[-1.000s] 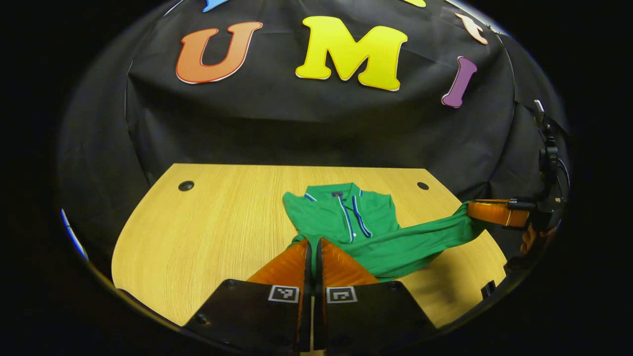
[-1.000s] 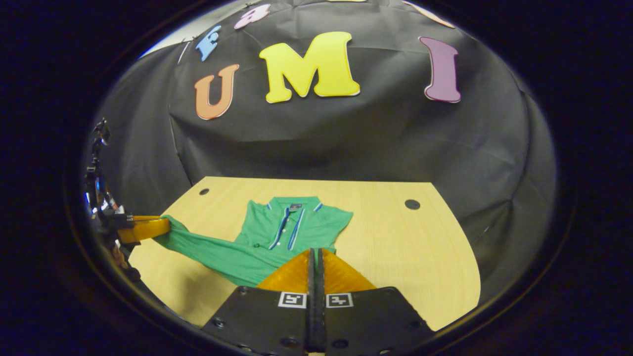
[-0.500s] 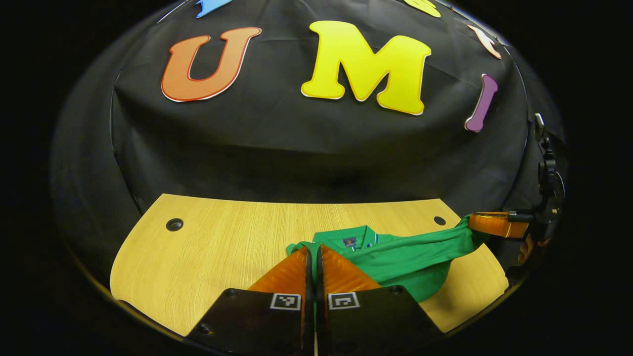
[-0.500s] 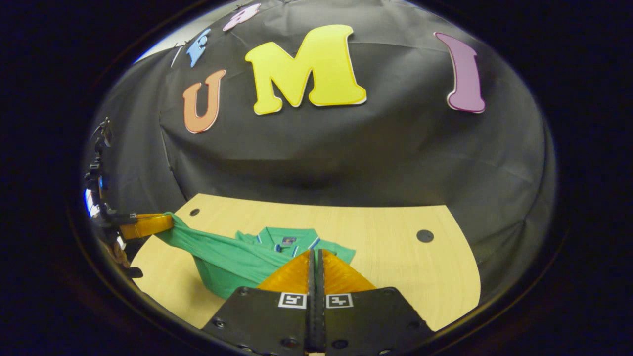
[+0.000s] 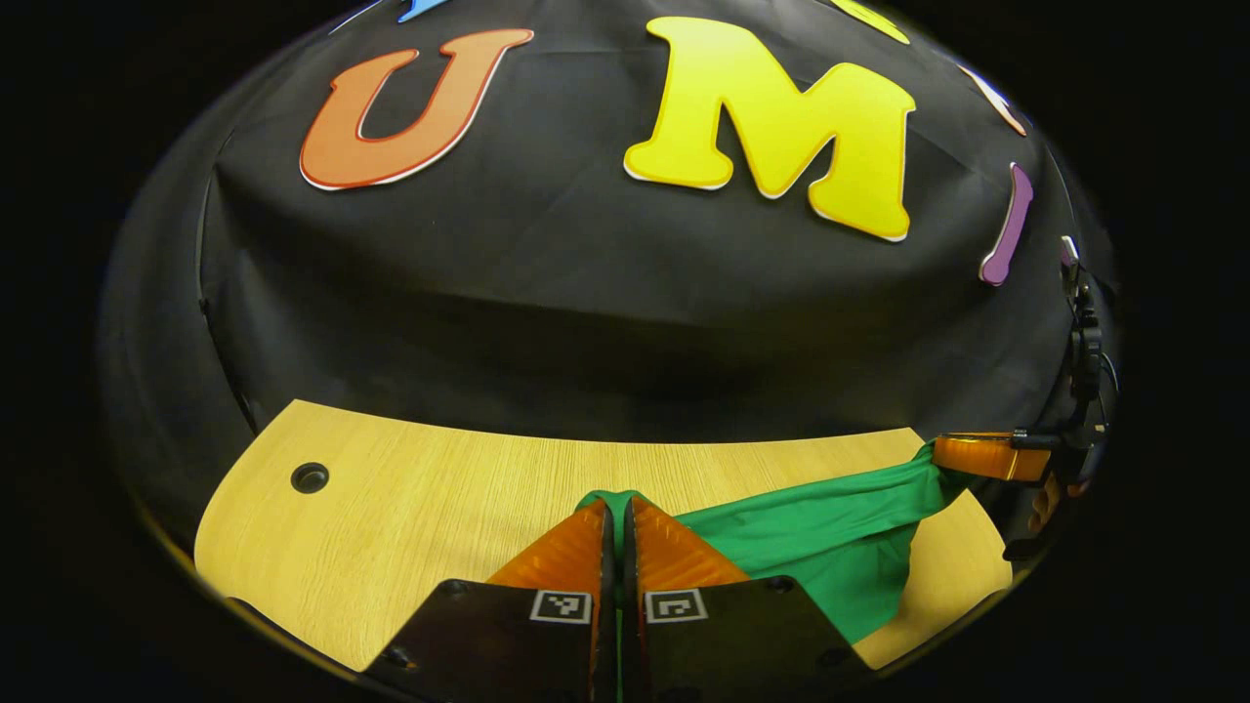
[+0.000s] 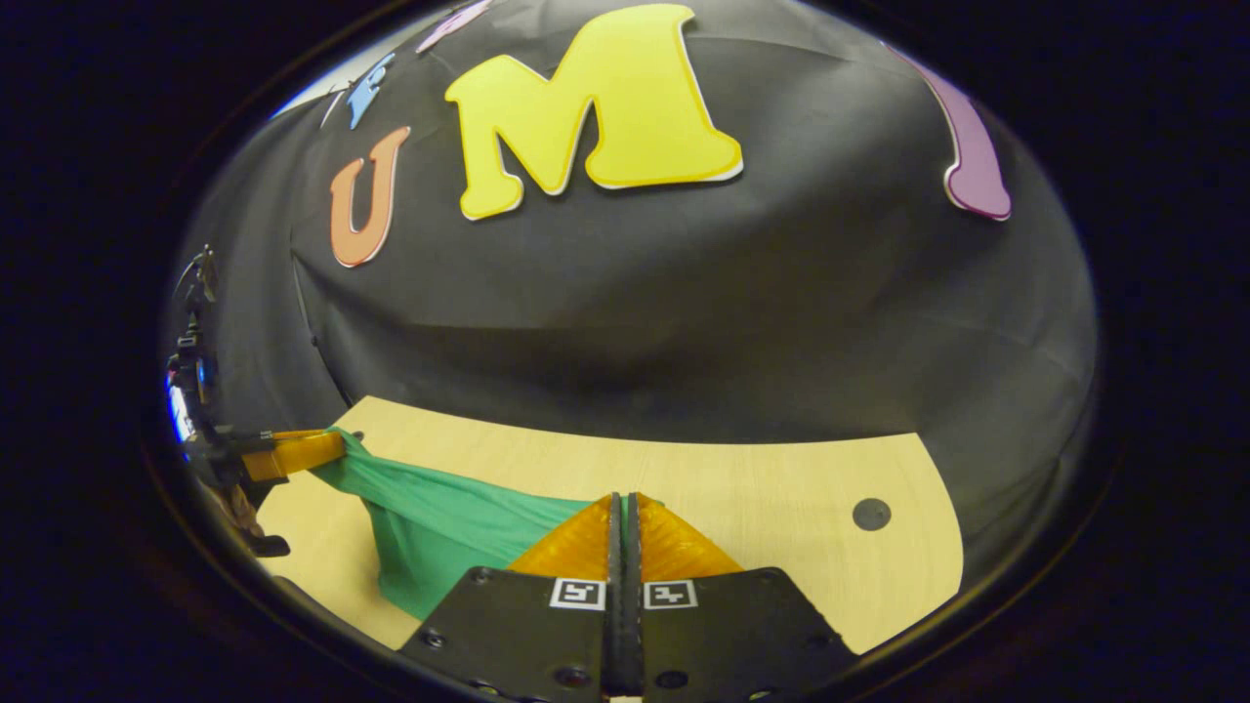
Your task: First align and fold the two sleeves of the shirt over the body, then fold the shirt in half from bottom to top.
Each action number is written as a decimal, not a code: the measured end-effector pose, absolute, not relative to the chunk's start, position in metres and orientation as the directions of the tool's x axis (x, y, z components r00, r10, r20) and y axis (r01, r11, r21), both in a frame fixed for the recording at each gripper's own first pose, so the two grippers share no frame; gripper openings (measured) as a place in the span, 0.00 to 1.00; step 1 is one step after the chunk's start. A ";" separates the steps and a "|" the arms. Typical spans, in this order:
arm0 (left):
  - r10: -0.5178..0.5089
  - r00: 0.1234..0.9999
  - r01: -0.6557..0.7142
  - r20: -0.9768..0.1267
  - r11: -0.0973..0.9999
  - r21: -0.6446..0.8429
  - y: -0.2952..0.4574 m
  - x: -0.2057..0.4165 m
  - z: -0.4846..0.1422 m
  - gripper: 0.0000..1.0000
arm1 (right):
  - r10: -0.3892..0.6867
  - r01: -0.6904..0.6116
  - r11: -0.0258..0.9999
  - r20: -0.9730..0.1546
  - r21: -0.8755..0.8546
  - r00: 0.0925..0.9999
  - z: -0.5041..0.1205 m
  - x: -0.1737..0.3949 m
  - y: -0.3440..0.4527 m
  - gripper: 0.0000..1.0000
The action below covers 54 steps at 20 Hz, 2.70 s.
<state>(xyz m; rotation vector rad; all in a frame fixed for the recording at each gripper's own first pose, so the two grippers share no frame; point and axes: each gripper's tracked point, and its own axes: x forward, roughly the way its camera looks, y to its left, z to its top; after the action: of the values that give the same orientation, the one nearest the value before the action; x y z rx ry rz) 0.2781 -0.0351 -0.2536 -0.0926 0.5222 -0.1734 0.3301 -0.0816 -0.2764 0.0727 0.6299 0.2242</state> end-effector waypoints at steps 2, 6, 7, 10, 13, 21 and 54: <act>-0.173 0.847 0.126 -0.503 0.984 -0.126 -0.034 0.286 -0.265 0.08 | 0.228 -0.181 0.974 -0.584 0.138 0.779 -0.286 0.340 -0.080 0.00; -0.165 0.845 0.126 -0.508 0.986 -0.111 -0.036 0.298 -0.278 0.08 | 0.206 -0.161 0.979 -0.605 0.128 0.769 -0.305 0.349 -0.080 0.00; -0.158 0.845 0.119 -0.511 0.987 -0.108 -0.037 0.300 -0.281 0.08 | 0.206 -0.159 0.979 -0.613 0.131 0.763 -0.310 0.349 -0.079 0.00; -0.135 0.847 0.094 -0.513 0.990 -0.105 -0.032 0.302 -0.289 0.13 | 0.200 -0.157 0.980 -0.624 0.124 0.755 -0.321 0.352 -0.075 0.00; -0.047 0.854 0.019 -0.519 0.998 -0.060 -0.015 0.305 -0.291 0.72 | 0.174 -0.122 0.985 -0.618 0.126 0.767 -0.318 0.348 -0.076 0.32; -0.022 0.893 -0.022 -0.449 0.996 -0.092 0.000 0.268 -0.233 1.00 | 0.093 -0.076 0.996 -0.526 0.055 0.845 -0.260 0.312 -0.081 0.96; -0.016 0.993 0.015 -0.120 1.000 -0.009 -0.015 -0.014 -0.025 1.00 | 0.045 -0.040 0.999 -0.189 0.033 0.981 -0.035 0.000 -0.021 0.92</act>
<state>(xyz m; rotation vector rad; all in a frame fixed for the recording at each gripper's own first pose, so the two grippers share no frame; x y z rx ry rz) -0.0137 -0.0153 -0.0252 -0.0085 0.1201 -0.0155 0.0001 -0.0215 -0.0353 0.0293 0.1906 0.0426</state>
